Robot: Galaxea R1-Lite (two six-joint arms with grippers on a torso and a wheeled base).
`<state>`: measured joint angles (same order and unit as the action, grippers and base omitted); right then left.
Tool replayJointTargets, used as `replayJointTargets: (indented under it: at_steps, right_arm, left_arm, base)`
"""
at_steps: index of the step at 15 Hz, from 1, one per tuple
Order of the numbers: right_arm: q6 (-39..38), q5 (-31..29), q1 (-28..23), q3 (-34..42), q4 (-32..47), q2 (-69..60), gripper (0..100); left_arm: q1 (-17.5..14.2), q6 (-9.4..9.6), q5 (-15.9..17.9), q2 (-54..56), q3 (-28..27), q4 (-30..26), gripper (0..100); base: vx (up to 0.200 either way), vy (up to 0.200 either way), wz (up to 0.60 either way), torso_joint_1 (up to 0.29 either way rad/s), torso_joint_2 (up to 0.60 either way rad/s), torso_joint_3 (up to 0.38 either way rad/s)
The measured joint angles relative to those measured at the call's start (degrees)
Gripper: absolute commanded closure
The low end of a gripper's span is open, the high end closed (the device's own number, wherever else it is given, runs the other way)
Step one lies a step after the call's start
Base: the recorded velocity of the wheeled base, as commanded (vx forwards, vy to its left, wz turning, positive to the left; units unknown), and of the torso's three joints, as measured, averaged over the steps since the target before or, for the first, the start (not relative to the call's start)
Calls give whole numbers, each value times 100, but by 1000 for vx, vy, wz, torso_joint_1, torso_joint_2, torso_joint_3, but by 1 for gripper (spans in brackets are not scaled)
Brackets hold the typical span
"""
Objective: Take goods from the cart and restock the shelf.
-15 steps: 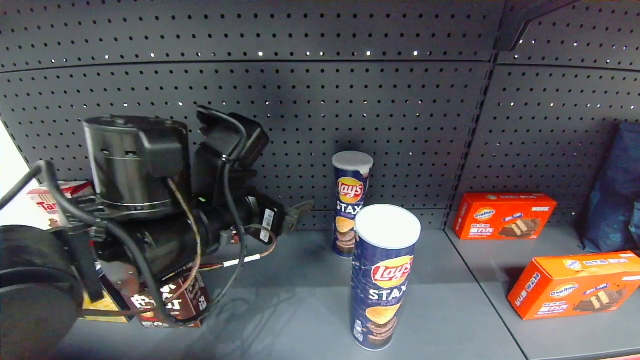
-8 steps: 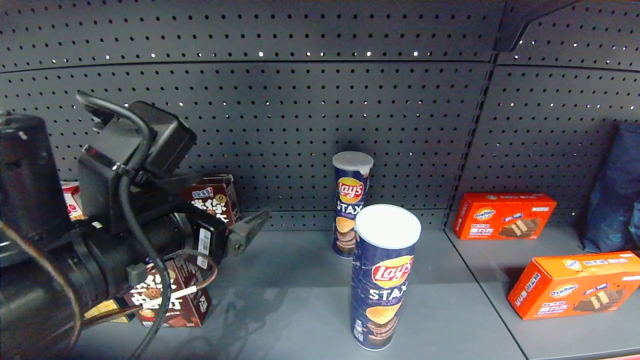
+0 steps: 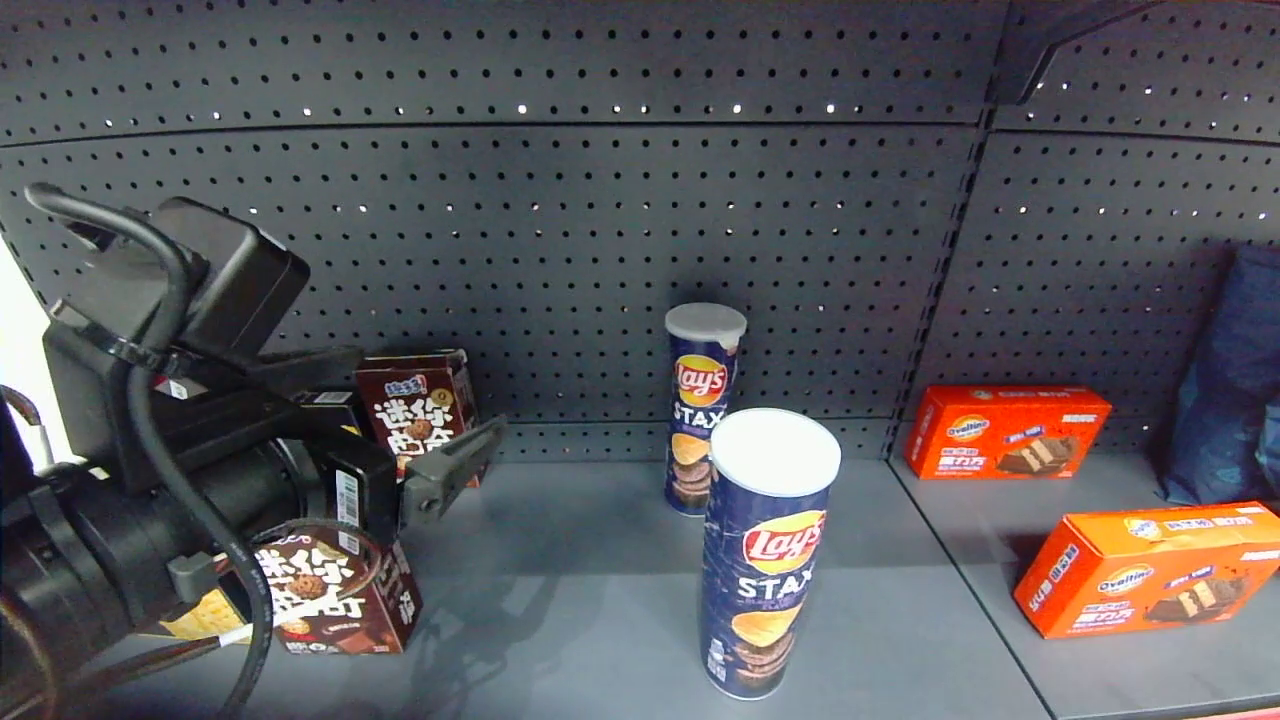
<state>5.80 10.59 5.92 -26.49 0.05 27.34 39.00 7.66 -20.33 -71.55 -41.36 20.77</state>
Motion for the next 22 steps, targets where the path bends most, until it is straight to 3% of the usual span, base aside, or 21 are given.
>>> replayJointTargets:
  at_steps: [5,9,12,22]
  right_arm:
    - [260,-154,1725,-440,-642,2345,0]
    - [54,-560,2638,-444,-1562,3652,0]
    - [-20,-679,2896,-468,-1803,4379,0]
    - [-20,-953,3056,-733,-1822,5403,0]
  left_arm:
    - [-16,15,2,13,115,218,0]
    - [-59,15,4,11,112,216,0]
    - [-105,30,4,-1,63,218,0]
    - [-116,71,9,-33,-33,222,0]
  base:
    - [0,0,0,0,0,0]
    - [0,0,0,0,0,0]
    - [0,0,0,0,0,0]
    - [0,0,0,0,0,0]
